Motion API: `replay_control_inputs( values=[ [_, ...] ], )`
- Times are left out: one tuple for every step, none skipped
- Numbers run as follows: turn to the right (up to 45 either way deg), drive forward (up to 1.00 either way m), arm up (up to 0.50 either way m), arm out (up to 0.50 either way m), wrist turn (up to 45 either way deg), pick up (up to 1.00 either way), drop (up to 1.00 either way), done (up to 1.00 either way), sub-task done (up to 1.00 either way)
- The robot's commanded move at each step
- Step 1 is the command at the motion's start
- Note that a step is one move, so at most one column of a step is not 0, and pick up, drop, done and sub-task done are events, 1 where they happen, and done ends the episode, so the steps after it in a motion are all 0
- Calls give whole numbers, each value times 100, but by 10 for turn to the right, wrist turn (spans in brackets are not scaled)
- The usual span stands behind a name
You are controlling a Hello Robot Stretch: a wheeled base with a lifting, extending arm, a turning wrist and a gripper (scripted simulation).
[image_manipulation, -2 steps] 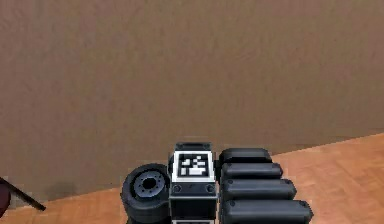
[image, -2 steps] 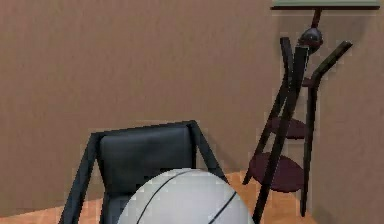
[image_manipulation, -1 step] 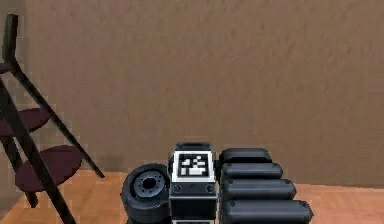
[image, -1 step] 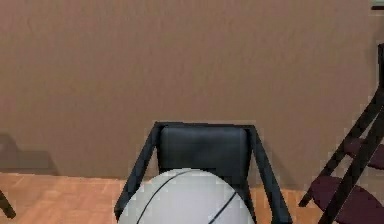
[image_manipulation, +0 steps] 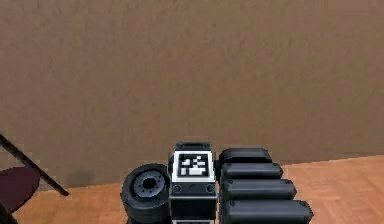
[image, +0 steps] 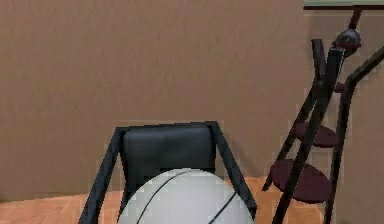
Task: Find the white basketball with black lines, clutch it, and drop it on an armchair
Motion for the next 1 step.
replay_control_inputs(
  values=[
    [0, 30, 0, 0, 0, 0, 0, 0, 0]
  ],
)
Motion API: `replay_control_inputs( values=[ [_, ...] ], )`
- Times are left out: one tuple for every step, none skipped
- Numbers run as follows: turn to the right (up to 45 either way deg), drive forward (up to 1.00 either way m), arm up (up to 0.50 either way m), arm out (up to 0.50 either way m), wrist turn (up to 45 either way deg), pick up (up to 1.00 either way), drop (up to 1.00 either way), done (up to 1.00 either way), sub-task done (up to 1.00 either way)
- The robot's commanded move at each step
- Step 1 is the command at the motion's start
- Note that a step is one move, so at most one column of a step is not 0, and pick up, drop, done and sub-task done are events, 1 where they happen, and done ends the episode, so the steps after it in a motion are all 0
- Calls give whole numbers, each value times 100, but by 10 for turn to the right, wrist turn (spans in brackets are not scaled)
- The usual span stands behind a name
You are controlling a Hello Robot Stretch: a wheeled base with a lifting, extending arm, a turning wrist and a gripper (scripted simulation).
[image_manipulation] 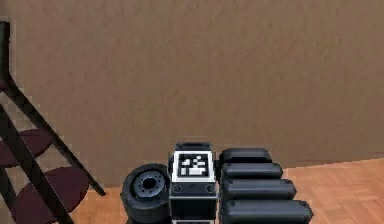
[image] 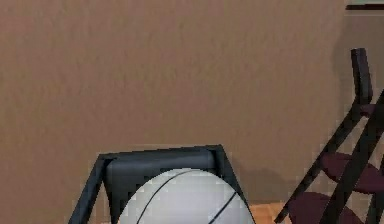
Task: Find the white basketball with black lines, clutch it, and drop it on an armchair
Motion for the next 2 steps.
replay_control_inputs(
  values=[
    [-30, 0, 0, 0, 0, 0, 0, 0, 0],
    [30, 0, 0, 0, 0, 0, 0, 0, 0]
  ],
)
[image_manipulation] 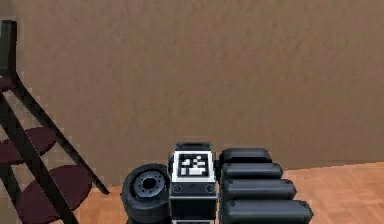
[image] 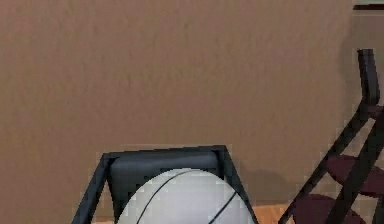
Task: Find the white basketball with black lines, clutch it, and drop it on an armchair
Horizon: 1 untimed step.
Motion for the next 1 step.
replay_control_inputs(
  values=[
    [-60, 0, 0, 0, 0, 0, 0, 0, 0]
  ],
)
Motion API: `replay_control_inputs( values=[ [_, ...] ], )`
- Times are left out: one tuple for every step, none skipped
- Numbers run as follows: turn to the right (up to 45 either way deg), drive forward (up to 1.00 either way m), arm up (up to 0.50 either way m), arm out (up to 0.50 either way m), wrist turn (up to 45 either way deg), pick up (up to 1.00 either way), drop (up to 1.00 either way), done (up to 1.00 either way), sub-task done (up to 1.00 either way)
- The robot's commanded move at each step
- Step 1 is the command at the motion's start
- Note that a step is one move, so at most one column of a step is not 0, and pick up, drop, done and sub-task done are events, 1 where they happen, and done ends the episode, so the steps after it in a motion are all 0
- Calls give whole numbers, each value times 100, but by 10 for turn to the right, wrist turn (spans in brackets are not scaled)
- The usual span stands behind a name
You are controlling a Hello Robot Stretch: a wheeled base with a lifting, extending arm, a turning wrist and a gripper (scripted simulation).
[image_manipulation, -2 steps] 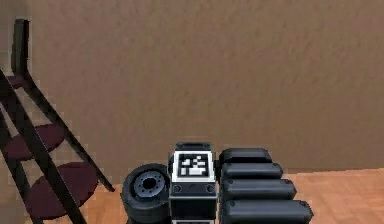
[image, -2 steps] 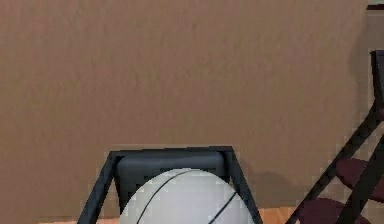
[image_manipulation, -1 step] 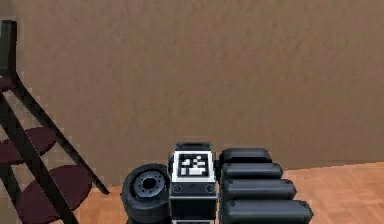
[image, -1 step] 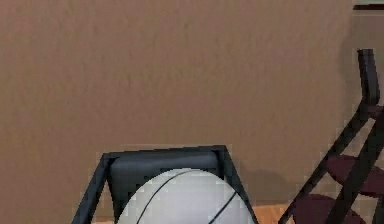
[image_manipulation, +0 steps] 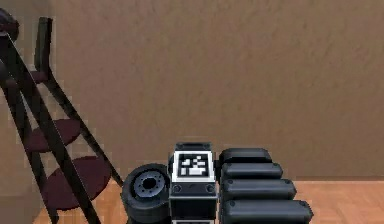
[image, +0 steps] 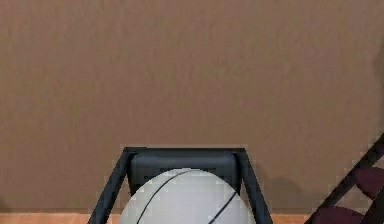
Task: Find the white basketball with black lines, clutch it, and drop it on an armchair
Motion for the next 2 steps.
replay_control_inputs(
  values=[
    [-450, 0, 0, 0, 0, 0, 0, 0, 0],
    [-210, 0, 0, 0, 0, 0, 0, 0, 0]
  ],
)
